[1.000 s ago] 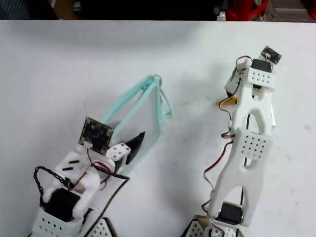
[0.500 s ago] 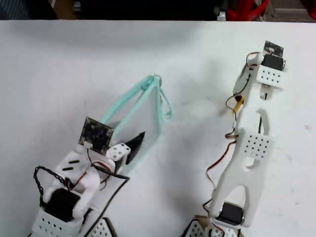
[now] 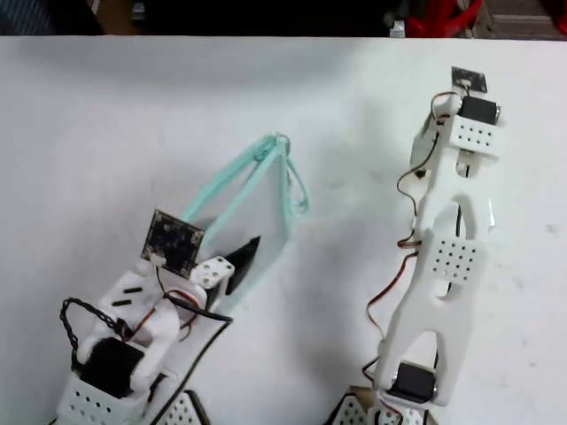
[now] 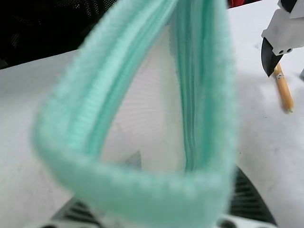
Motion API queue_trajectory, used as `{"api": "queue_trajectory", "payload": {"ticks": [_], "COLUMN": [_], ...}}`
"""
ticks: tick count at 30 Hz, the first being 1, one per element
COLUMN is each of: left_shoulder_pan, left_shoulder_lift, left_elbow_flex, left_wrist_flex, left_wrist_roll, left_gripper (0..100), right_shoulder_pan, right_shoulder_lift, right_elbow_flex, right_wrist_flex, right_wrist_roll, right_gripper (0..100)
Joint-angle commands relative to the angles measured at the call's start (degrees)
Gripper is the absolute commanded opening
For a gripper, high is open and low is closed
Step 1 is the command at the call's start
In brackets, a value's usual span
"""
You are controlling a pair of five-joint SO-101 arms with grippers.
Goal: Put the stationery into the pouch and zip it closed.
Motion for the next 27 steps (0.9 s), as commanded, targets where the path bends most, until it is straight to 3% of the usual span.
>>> {"api": "queue_trajectory", "payload": {"ticks": [1, 6, 12, 21, 23, 26, 27], "left_shoulder_pan": [-0.1, -0.1, -0.1, -0.1, -0.1, -0.1, -0.1], "left_shoulder_lift": [-0.4, -0.4, -0.4, -0.4, -0.4, -0.4, -0.4], "left_elbow_flex": [-0.4, -0.4, -0.4, -0.4, -0.4, -0.4, -0.4], "left_wrist_flex": [-0.5, -0.5, -0.5, -0.4, -0.4, -0.4, -0.4], "left_wrist_roll": [0.2, 0.2, 0.2, 0.2, 0.2, 0.2, 0.2], "left_gripper": [24, 24, 24, 24, 24, 24, 24], "right_shoulder_pan": [1.2, 2.2, 0.8, 0.5, 0.4, 0.2, 0.2], "right_shoulder_lift": [-1.0, -1.0, -1.0, 4.8, 5.4, 5.5, 5.5], "right_elbow_flex": [0.4, 5.1, 6.9, 5.5, 3.6, 3.3, 3.3], "right_wrist_flex": [-4.4, -9.1, -12.3, -13.9, -13.1, -13.2, -13.1], "right_wrist_roll": [-1.1, -1.1, -0.7, -0.8, -0.7, -0.6, -0.4], "right_gripper": [36.8, 35.3, 20.5, 24.8, 19.8, 2.2, 0.7]}}
